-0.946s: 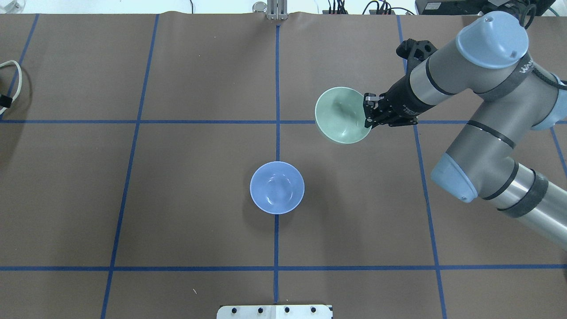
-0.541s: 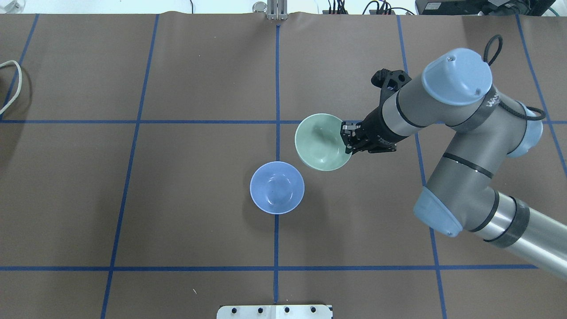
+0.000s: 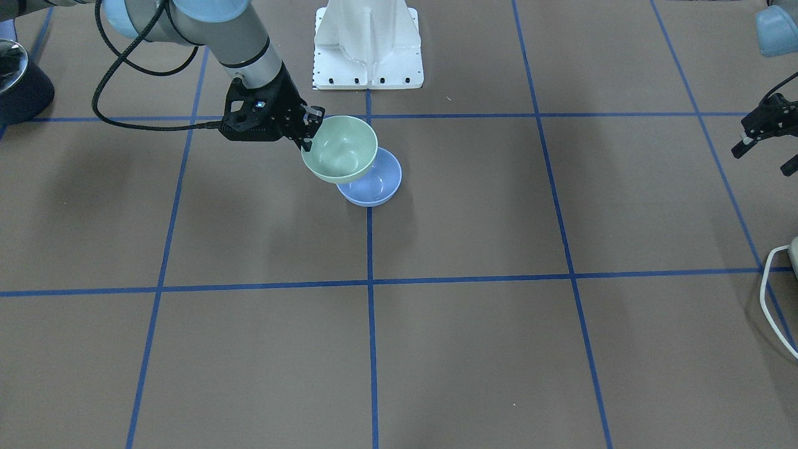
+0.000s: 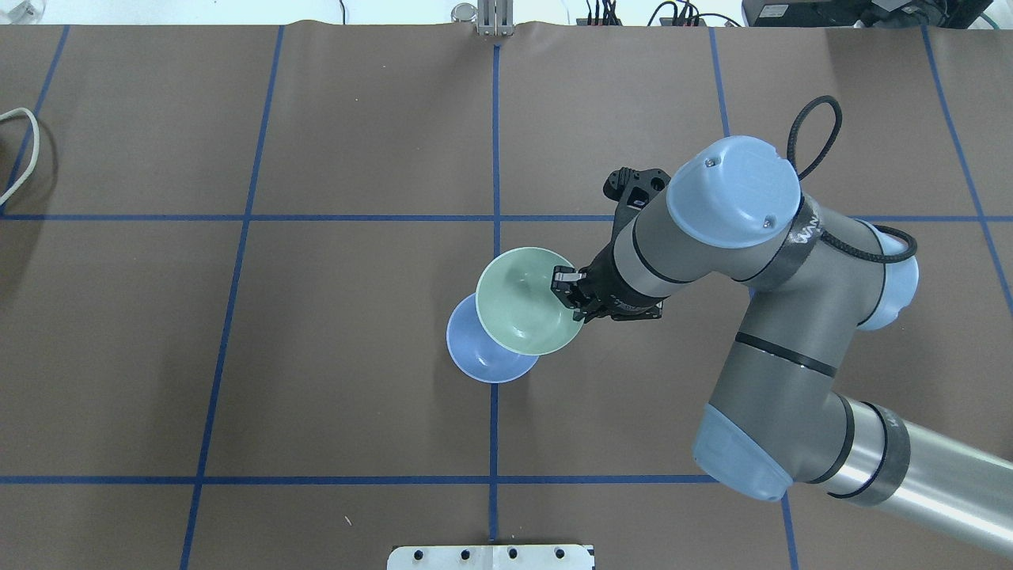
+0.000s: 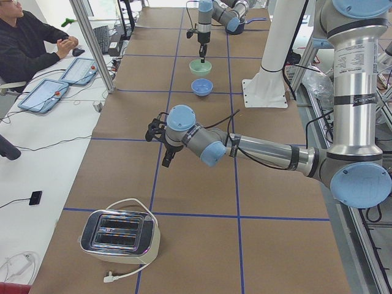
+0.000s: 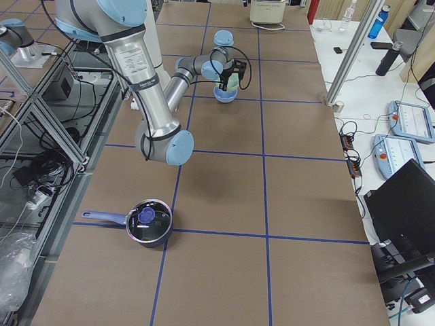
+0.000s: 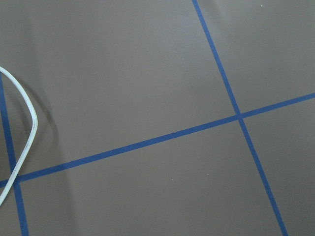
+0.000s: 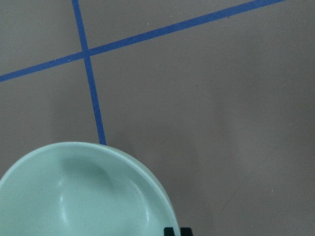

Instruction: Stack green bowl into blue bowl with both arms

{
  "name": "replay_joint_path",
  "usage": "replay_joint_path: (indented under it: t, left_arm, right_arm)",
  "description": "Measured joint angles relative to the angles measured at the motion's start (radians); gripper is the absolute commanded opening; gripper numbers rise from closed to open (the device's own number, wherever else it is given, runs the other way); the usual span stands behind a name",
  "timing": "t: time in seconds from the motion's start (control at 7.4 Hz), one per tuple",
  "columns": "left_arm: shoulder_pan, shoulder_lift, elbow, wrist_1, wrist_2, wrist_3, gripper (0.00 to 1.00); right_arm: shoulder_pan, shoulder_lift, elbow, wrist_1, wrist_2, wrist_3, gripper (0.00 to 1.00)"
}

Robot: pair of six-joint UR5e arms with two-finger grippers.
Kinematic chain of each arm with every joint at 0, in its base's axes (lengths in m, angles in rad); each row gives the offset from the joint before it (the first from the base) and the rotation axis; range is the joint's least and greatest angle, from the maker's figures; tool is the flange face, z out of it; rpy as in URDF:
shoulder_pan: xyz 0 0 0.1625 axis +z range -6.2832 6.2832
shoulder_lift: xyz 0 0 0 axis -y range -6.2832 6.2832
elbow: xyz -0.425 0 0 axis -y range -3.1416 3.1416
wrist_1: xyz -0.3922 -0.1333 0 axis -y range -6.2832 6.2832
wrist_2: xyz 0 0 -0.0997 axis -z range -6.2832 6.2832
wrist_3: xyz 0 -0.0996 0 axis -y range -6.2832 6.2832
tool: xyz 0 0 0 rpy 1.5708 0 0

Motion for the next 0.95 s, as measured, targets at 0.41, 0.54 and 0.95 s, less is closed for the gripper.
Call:
replay_joint_path:
  t: [0.41, 0.54, 0.95]
  left_arm:
    - [0.0, 0.011, 0.034, -0.049, 0.0, -0.001, 0.97]
    - [0.0, 0.013, 0.04, -0.057, 0.0, -0.001, 0.97]
    - [0.001, 0.015, 0.045, -0.062, 0.0, -0.001, 0.97]
  right_arm:
    - [-0.053, 0.022, -0.029, -0.034, -0.052, 0.003, 0.0]
    - [-0.067, 0.034, -0.045, -0.036, -0.066, 0.003, 0.0]
    - [-0.1, 0.058, -0.076, -0.037, -0.101, 0.003, 0.0]
